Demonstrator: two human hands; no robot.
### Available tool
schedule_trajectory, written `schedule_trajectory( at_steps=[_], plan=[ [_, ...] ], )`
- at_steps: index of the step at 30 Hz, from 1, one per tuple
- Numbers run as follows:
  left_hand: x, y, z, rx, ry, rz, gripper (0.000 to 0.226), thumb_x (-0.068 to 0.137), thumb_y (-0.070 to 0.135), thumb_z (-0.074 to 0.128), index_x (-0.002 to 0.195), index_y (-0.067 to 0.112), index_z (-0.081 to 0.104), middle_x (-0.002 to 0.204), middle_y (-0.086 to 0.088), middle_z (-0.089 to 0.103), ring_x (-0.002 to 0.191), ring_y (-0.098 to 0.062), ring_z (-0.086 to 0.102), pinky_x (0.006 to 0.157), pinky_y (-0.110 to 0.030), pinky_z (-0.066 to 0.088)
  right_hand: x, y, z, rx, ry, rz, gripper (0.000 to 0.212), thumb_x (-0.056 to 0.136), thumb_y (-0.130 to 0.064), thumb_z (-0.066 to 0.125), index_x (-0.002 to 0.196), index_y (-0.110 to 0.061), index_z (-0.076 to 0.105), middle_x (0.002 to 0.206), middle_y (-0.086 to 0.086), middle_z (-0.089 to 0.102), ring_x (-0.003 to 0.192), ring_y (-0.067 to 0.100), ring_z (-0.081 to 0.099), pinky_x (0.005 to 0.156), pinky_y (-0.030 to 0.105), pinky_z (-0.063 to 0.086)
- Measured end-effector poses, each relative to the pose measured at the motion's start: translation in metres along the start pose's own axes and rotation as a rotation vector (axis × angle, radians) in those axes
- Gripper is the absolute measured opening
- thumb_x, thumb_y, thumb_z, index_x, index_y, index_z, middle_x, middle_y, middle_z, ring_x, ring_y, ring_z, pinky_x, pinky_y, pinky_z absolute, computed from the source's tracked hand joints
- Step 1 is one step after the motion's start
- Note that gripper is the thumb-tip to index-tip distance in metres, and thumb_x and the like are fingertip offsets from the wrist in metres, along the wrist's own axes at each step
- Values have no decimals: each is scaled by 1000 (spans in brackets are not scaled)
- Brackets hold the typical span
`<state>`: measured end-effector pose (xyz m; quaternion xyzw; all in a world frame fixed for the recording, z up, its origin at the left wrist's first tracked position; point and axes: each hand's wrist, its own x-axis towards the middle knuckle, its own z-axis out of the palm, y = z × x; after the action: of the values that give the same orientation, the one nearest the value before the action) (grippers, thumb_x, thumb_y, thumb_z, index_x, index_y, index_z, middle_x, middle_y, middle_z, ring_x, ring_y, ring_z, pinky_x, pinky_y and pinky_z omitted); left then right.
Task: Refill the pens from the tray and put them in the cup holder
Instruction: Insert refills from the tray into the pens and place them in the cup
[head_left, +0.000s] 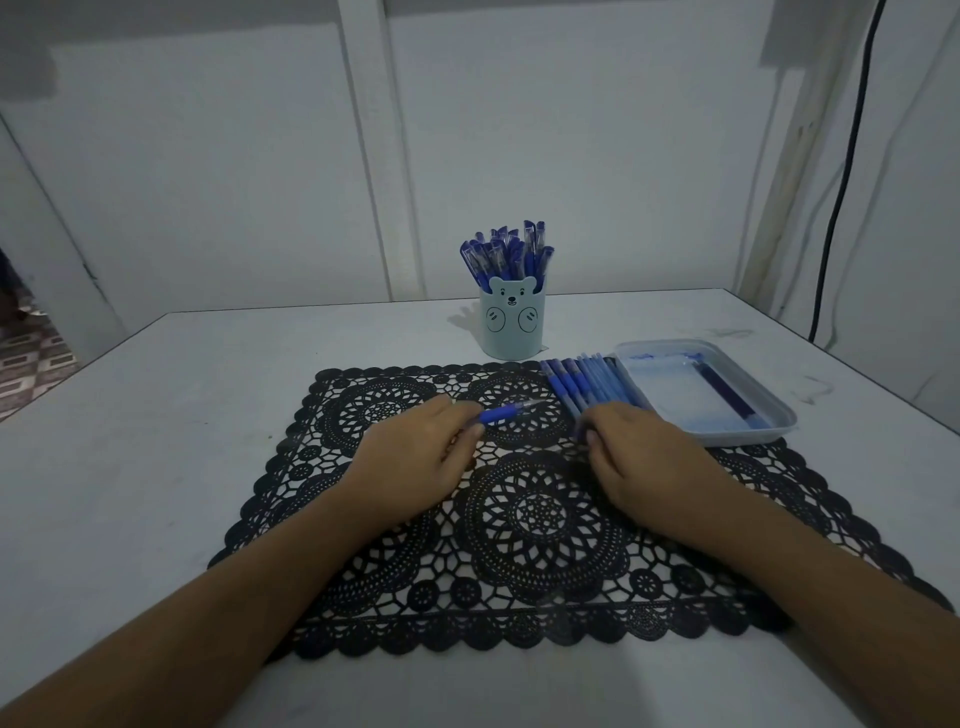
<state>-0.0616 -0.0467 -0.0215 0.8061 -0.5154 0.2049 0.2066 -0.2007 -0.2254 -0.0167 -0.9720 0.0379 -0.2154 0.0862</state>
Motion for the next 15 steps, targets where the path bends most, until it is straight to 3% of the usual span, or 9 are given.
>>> schedule_trajectory(
  at_steps=[2,5,7,10,15],
  plan=[
    [1,-1,0,-39,-34,-74,36,94,42,34,115,23,57,81,17,49,67,-4,49,55,-11,32,-2,0,4,-1,-71,-39,29,95,-27,40,120,-18,52,114,-3,51,102,10,47,87,19,36],
    [1,2,-1,-46,-50,-79,32,93,43,42,115,25,56,72,23,41,63,6,43,54,-11,27,1,-3,5,59,-3,5,35,93,-36,45,121,-18,54,112,-4,52,105,10,46,92,23,37],
    [0,6,-3,-51,-30,-52,33,92,45,42,112,25,58,72,22,44,61,4,44,52,-11,27,4,-8,-1,160,97,87,35,93,-41,38,107,-16,59,99,-5,56,93,9,49,83,22,39],
    [-1,13,-2,-54,-11,41,42,90,51,33,106,25,61,77,16,55,61,0,47,48,-10,30,5,-14,-7,417,98,218,54,87,-54,27,79,-10,58,70,0,57,65,11,52,62,21,39],
    [-3,16,0,-22,-18,169,35,93,45,34,102,27,62,75,13,60,61,-1,53,43,-15,34,6,-15,-3,524,40,207,41,92,-40,42,55,-24,47,51,-8,47,48,1,45,50,15,34]
  ],
)
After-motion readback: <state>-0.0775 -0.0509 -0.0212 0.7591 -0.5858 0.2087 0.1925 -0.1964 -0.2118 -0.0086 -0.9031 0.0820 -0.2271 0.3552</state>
